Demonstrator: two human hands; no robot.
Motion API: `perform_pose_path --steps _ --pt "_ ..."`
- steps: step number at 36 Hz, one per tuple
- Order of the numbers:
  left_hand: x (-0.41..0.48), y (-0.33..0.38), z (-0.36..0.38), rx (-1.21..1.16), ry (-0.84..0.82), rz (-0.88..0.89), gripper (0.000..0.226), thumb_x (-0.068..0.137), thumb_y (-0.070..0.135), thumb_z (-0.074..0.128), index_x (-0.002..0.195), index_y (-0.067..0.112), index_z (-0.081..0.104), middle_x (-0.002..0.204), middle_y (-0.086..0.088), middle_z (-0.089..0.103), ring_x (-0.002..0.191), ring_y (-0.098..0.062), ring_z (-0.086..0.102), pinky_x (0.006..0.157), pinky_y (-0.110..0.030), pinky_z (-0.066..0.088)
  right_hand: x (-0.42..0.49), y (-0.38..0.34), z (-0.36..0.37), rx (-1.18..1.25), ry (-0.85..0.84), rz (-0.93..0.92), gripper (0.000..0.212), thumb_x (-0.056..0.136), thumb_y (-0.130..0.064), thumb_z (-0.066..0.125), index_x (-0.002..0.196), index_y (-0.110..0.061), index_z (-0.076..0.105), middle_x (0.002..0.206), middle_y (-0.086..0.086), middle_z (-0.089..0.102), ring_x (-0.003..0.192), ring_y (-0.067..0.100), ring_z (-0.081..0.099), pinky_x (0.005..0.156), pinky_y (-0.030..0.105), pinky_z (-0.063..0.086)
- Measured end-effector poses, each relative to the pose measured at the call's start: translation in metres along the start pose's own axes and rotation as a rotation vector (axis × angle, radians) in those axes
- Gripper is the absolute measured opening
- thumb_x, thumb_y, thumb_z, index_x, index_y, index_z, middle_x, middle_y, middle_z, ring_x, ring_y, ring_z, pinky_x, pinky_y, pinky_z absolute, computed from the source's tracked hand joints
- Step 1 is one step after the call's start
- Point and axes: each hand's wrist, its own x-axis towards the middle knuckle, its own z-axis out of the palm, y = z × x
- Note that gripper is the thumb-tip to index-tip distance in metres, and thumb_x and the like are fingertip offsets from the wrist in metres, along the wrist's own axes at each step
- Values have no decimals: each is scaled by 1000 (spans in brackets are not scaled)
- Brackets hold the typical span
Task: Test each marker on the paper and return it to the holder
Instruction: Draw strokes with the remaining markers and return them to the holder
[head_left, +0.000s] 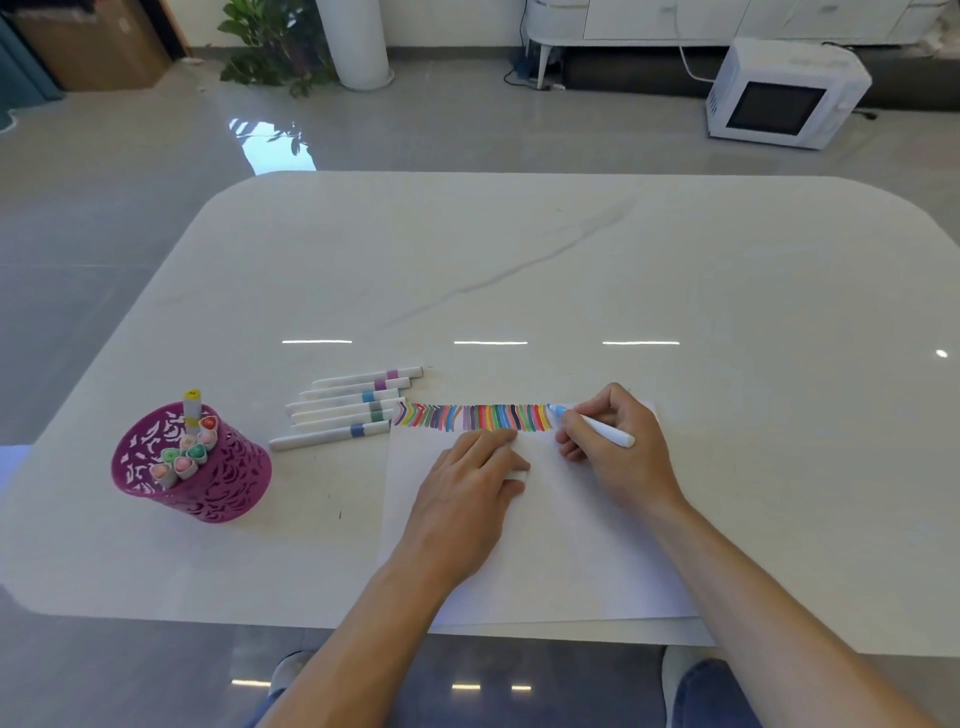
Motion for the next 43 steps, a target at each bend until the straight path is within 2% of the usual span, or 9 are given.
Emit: perform_pose_path --steps 8,16,19,23,28,33,43 --pt "0 0 1 4 -14 -7 17 100 26 58 114 22 66 146 8 50 136 -14 40 107 -29 38 1 -1 0 7 6 22 18 90 -9 70 82 -7 54 72 10 76 61 21 71 58 26 58" --pt "8 6 4 -3 37 18 12 97 18 61 106 14 68 138 3 57 131 -19 47 103 -34 42 -1 -4 2 -12 0 25 17 89 -22 72 85 -15 57 75 5 78 64 20 73 59 24 58" --pt "14 10 8 -23 74 32 11 97 14 61 104 12 68 137 0 59 130 -21 49 104 -35 42 0 -8 3 5 5 21 19 91 -20 74 89 -11 57 74 6 77 62 20 72 57 26 59" --pt "25 12 16 -39 58 49 14 99 12 57 110 11 67 148 -2 51 143 -21 40 114 -33 33 2 -13 0 43 10 29 14 95 -12 70 91 -8 57 75 8 77 62 22 71 59 33 62" --pt "29 10 21 -48 52 44 16 101 14 54 114 11 64 152 -3 47 146 -20 35 117 -32 28 1 -14 -2 60 5 45 13 94 -9 69 92 -7 57 76 11 77 63 23 71 60 35 63" --pt "30 5 20 -38 22 56 18 102 19 53 116 13 62 155 -4 42 149 -20 30 118 -35 28 2 -11 -1 39 -3 43 12 92 -10 69 89 -9 58 76 9 77 63 23 72 59 32 61" --pt "27 6 18 -28 11 45 20 103 22 51 119 14 61 157 -1 39 150 -18 27 119 -31 25 2 -6 0 -13 2 31 15 94 -16 71 87 -11 59 74 5 78 64 21 74 58 25 59"
